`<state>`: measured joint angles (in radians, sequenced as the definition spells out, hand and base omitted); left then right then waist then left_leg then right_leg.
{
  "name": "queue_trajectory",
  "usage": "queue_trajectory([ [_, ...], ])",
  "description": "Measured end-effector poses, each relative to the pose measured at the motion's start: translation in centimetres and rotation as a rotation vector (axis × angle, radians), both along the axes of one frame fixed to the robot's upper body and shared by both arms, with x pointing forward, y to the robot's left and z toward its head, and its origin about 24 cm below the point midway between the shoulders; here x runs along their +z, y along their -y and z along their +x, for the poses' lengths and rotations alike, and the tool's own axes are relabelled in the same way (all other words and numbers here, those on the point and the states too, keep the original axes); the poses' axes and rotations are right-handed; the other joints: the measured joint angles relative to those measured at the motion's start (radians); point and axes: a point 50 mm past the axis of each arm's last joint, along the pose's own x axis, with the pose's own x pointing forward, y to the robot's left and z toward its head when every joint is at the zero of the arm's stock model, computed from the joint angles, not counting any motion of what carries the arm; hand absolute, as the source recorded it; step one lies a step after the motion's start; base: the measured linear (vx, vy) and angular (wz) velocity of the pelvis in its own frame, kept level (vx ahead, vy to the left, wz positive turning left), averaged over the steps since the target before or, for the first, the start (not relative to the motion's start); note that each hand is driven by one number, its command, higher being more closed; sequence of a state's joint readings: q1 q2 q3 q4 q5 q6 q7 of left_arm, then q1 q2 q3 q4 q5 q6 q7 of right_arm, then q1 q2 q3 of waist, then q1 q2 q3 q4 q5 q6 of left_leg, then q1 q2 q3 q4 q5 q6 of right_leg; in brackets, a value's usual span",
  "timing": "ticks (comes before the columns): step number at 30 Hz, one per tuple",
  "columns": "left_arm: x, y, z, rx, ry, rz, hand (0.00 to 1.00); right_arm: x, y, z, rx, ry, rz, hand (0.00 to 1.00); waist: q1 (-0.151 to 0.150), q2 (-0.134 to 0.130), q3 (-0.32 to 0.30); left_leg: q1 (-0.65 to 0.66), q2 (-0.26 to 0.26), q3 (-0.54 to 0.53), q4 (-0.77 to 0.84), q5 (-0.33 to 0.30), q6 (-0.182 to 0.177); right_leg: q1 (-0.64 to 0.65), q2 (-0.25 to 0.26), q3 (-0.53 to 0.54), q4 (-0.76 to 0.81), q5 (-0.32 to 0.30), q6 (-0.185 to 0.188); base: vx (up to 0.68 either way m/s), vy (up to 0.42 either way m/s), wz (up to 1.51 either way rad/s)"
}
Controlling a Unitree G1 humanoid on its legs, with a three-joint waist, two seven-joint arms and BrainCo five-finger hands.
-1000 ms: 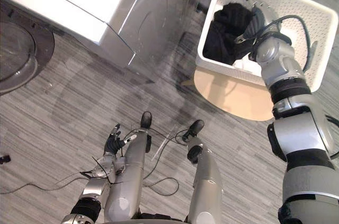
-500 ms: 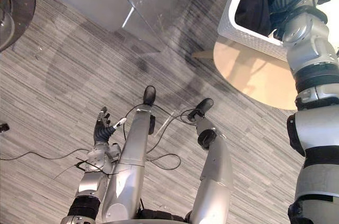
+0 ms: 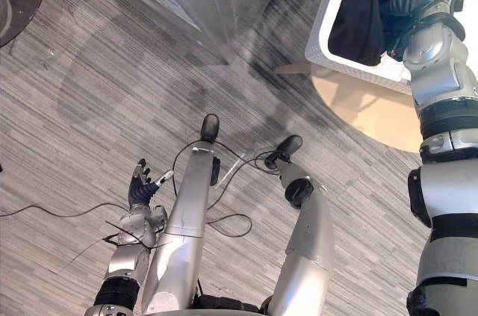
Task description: Pick up the laundry basket with both hands and put the clothes into the washing machine.
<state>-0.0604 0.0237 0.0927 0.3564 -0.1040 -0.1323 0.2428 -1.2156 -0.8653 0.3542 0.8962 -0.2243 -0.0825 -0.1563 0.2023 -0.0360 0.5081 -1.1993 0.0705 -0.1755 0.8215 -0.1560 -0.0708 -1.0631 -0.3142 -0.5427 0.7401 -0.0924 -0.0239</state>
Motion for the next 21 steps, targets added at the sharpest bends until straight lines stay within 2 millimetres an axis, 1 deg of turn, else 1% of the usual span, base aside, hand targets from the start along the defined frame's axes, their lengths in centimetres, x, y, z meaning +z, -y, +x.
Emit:
queue_trajectory([
  [2, -0.1, 0.0, 0.0, 0.001, -0.007, 0.000, 0.00, -0.5, -0.1, 0.2, 0.002, -0.018, 0.003, 1.00, -0.003, -0.001, -0.001, 0.018, 0.000, 0.003, 0.000, 0.001, -0.003, 0.017, 0.000, 0.001, 0.002, -0.002, -0.006, 0.03, -0.025, 0.04],
  [3, -0.4, -0.2, -0.1, 0.008, -0.019, -0.002, 0.00, -1.7, -0.3, 0.5, 0.007, -0.058, 0.009, 1.00, -0.006, -0.002, -0.001, 0.047, 0.001, 0.005, -0.002, 0.001, -0.003, 0.045, 0.000, 0.002, -0.002, -0.003, -0.011, 0.02, -0.013, 0.05],
  [4, -0.5, -0.3, -0.2, 0.014, -0.024, -0.002, 0.00, -2.3, -0.3, 0.6, 0.005, -0.075, 0.016, 1.00, -0.007, -0.002, -0.001, 0.060, 0.001, 0.007, -0.005, 0.001, -0.002, 0.057, 0.000, 0.004, -0.004, -0.003, -0.012, 0.02, -0.012, 0.05],
  [6, -0.8, -0.5, -0.4, 0.022, -0.039, -0.004, 0.00, -4.2, 0.0, 0.8, -0.008, -0.141, 0.026, 1.00, -0.006, -0.004, -0.002, 0.107, 0.000, 0.021, -0.019, -0.002, 0.001, 0.095, 0.001, 0.013, -0.013, -0.003, -0.012, 0.01, -0.003, 0.02],
  [7, -1.2, -0.6, -0.5, 0.029, -0.058, -0.006, 0.00, -4.7, 0.2, 0.8, -0.014, -0.156, 0.046, 1.00, -0.012, -0.005, -0.003, 0.137, 0.001, 0.028, -0.023, -0.003, 0.004, 0.121, 0.001, 0.018, -0.020, -0.002, -0.013, 0.00, 0.000, 0.00],
  [9, -1.5, -0.6, -0.6, 0.029, -0.075, -0.006, 0.00, -4.9, 0.4, 0.8, -0.021, -0.159, 0.060, 1.00, -0.024, -0.007, -0.004, 0.169, 0.001, 0.031, -0.034, -0.003, 0.004, 0.153, 0.002, 0.018, -0.029, -0.001, -0.015, 0.00, 0.000, 0.00],
  [11, -2.1, -0.8, -0.9, 0.026, -0.108, 0.001, 0.00, -5.2, 0.6, 0.7, -0.026, -0.163, 0.075, 1.00, -0.034, -0.016, -0.007, 0.235, 0.001, 0.044, -0.057, -0.003, 0.005, 0.207, 0.003, 0.023, -0.046, 0.002, -0.018, 0.00, 0.000, 0.00],
  [12, -2.2, -0.9, -1.0, 0.029, -0.114, 0.001, 0.00, -5.4, 0.7, 0.7, -0.028, -0.166, 0.079, 1.00, -0.035, -0.019, -0.008, 0.256, 0.002, 0.047, -0.065, -0.003, 0.005, 0.225, 0.003, 0.025, -0.049, 0.002, -0.018, 0.04, -0.012, 0.04],
  [13, -2.3, -1.0, -1.0, 0.022, -0.120, 0.009, 0.00, -5.7, 0.8, 0.6, -0.029, -0.164, 0.100, 1.00, -0.044, -0.027, -0.013, 0.305, 0.002, 0.049, -0.083, -0.003, 0.005, 0.270, 0.004, 0.025, -0.060, 0.002, -0.017, 0.04, -0.013, 0.06],
  [14, -2.4, -1.0, -1.0, 0.014, -0.125, 0.012, 0.00, -5.7, 0.9, 0.6, -0.030, -0.157, 0.106, 1.00, -0.048, -0.029, -0.014, 0.328, 0.002, 0.050, -0.092, -0.003, 0.005, 0.290, 0.004, 0.025, -0.067, 0.001, -0.017, 0.05, -0.013, 0.06],
  [15, -2.8, -0.5, -1.1, -0.032, -0.145, 0.021, 0.00, -5.4, 1.3, 0.3, -0.033, -0.125, 0.146, 1.00, -0.054, -0.034, -0.017, 0.379, 0.002, 0.057, -0.112, -0.003, 0.005, 0.335, 0.004, 0.027, -0.078, 0.001, -0.016, 0.04, -0.007, 0.02],
  [17, -3.2, 0.2, -1.5, -0.083, -0.163, 0.025, 0.00, -5.3, 1.3, 0.0, -0.021, -0.087, 0.178, 1.00, -0.063, -0.042, -0.023, 0.442, 0.002, 0.065, -0.133, -0.003, 0.005, 0.389, 0.004, 0.031, -0.091, -0.002, -0.012, 0.04, 0.000, 0.01],
  [19, -3.2, 0.3, -1.6, -0.100, -0.162, 0.027, 0.00, -5.3, 1.4, -0.3, -0.005, -0.060, 0.206, 1.00, -0.069, -0.047, -0.027, 0.494, 0.002, 0.070, -0.156, -0.003, 0.005, 0.434, 0.005, 0.032, -0.105, -0.002, -0.011, 0.05, 0.008, 0.02],
  [21, -3.2, 0.9, -2.0, -0.143, -0.156, 0.029, 0.00, -5.8, 1.4, -1.2, 0.030, -0.025, 0.237, 1.00, -0.078, -0.055, -0.042, 0.580, 0.002, 0.082, -0.194, -0.002, 0.005, 0.509, 0.010, 0.034, -0.127, -0.005, -0.005, 0.05, 0.009, 0.01],
])
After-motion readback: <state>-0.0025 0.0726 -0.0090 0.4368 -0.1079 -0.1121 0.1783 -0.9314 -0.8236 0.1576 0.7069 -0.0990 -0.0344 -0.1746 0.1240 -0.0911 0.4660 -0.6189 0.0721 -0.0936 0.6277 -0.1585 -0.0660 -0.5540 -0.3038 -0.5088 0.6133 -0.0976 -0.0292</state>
